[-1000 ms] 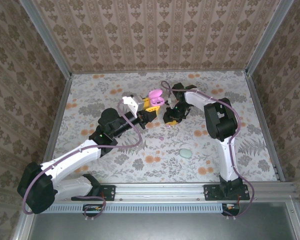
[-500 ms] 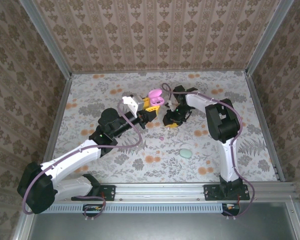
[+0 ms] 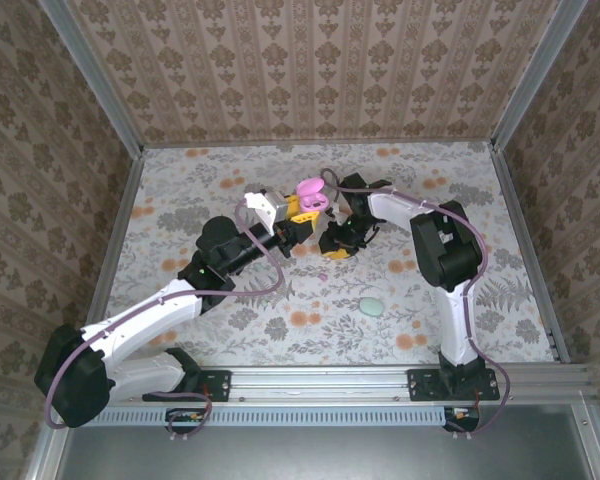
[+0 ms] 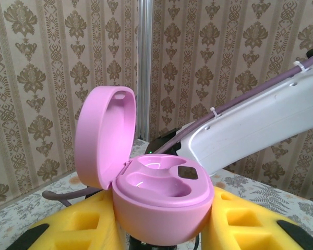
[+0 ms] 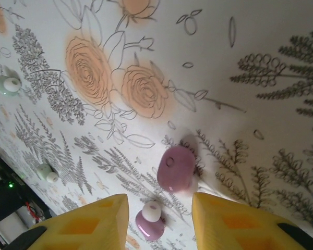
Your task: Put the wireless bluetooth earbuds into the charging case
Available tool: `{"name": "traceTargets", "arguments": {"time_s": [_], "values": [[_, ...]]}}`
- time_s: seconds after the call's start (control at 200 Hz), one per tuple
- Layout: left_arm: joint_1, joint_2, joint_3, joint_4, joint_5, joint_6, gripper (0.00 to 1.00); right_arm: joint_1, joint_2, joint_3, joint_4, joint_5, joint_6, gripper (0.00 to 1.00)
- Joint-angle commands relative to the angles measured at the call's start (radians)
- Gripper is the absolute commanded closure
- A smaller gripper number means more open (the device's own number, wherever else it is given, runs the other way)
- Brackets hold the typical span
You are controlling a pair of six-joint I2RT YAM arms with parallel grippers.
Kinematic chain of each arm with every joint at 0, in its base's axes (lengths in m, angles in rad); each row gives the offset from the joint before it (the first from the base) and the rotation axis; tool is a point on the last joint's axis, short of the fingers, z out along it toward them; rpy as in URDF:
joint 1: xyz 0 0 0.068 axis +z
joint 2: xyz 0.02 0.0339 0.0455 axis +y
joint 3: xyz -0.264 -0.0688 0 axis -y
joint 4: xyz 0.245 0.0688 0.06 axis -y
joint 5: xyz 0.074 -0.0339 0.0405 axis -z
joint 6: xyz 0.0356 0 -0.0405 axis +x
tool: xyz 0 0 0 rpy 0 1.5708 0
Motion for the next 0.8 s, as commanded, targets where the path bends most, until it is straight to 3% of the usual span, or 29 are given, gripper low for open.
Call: {"name": "traceTargets", "arguments": {"time_s": [0.0, 0.19, 0.295, 0.525, 0.795], "values": [[-0.01, -0.002, 0.032, 0.019, -0.007, -0.008, 0.66, 0.003, -0.068, -0.017, 0.006, -0.008, 0.042, 0.61], [-0.01, 0.0, 0.032, 0.022, -0.008, -0.008, 0.66, 0.007, -0.063, 0.029, -0.062, 0.138, -0.035, 0.6], [-0.009, -0.003, 0.033, 0.023, -0.009, -0.007, 0.66, 0.023, -0.045, 0.051, -0.085, 0.156, -0.076, 0.6], [-0.01, -0.058, 0.0, 0.019, -0.071, 0.017, 0.66, 0.058, -0.024, 0.048, -0.036, 0.111, -0.001, 0.63], [-0.007, -0.126, -0.015, -0.042, -0.088, 0.047, 0.67, 0.104, 0.015, 0.089, -0.025, 0.209, 0.073, 0.62]]}}
